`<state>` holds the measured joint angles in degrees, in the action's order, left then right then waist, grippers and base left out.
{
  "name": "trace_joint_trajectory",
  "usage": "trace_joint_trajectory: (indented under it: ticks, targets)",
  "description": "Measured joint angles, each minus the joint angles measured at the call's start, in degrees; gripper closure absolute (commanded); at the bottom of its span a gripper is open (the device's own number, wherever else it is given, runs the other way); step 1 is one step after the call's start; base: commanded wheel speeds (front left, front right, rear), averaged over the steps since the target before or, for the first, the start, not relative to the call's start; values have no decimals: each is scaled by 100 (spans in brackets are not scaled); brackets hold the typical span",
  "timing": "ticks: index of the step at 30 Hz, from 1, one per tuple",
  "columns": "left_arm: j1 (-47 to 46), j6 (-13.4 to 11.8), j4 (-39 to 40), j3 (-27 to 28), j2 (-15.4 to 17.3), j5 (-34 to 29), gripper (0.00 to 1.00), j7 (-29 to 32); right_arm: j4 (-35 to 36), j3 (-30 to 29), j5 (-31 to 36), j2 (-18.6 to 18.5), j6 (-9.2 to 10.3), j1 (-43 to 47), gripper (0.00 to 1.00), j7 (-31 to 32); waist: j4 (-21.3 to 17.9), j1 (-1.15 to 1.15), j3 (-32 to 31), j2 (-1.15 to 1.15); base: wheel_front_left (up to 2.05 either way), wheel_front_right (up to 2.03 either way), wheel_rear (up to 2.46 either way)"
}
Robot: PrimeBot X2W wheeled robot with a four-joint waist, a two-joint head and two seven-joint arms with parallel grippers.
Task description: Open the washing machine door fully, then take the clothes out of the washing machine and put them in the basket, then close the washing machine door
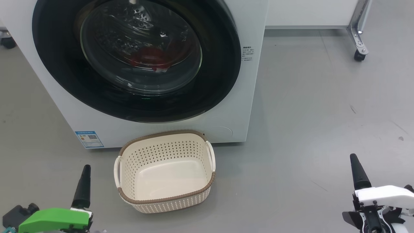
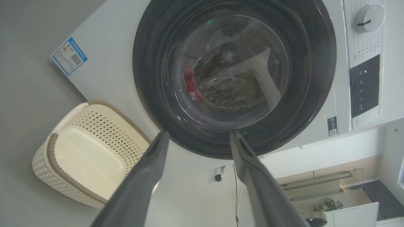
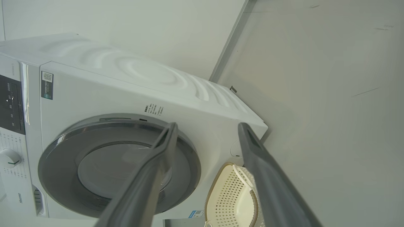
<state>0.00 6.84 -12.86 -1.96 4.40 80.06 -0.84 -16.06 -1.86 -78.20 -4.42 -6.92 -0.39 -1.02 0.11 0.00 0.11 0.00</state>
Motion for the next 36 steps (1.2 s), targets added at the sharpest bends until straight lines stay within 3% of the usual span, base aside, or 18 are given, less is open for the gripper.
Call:
trace_joint_trajectory:
  ticks: [10, 25, 36]
  targets:
    - [-41, -53, 172, -207, 191, -1118, 0, -190, 148, 353, 1229, -235, 70, -64, 0, -172, 15, 0, -4, 0, 0, 0, 0]
    - [-98, -336, 432, -712, 400, -2887, 0, -488, 337, 985, 3112, -493, 413, -151, 0, -456, 28, 0, -11, 0, 0, 0, 0]
    - [-89, -556, 412, -1043, 432, -3720, 0, -691, 331, 1379, 4111, -509, 625, -153, 0, -667, 36, 0, -21, 0, 0, 0, 0]
